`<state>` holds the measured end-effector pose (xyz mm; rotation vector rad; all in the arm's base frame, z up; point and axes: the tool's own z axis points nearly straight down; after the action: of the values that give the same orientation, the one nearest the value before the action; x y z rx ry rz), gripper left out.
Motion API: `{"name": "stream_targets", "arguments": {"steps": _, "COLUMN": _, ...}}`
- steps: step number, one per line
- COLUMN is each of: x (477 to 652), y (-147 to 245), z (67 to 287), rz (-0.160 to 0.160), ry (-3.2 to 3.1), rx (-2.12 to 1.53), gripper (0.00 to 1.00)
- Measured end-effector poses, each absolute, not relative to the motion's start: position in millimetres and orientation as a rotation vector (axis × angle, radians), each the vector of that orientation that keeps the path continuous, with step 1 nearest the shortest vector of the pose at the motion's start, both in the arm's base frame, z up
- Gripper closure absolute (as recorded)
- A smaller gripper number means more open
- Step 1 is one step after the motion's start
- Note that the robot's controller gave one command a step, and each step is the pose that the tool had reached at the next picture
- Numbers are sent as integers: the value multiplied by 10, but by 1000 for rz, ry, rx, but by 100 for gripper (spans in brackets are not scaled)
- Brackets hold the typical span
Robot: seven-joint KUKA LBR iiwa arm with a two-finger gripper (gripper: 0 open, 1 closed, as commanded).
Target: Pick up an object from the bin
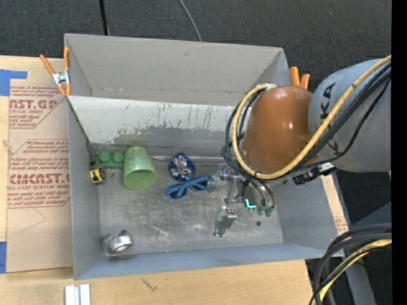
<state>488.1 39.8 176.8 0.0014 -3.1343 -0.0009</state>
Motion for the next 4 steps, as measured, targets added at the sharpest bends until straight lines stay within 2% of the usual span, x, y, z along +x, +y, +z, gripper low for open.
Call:
{"name": "stream_targets", "arguments": {"steps": 1, "x": 5568, "y": 585, "z": 1256, "rz": -2, "ry": -3142, "rx": -70, "gripper": 0}}
{"name": "stream_targets", "arguments": {"steps": 2, "x": 5761, "y": 748, "z": 871, "rz": -2, "ry": -3162, "rx": -5, "gripper": 0}}
{"name": "stream_targets", "arguments": {"steps": 3, "x": 5793, "y": 764, "z": 896, "rz": -8, "ry": -3172, "rx": -5, "gripper": 100}}
{"name": "stream_targets", "arguments": {"steps": 4, "x": 5821, "y": 815, "z": 3014, "rz": 0, "ry": -3126, "rx": 415, "gripper": 100}}
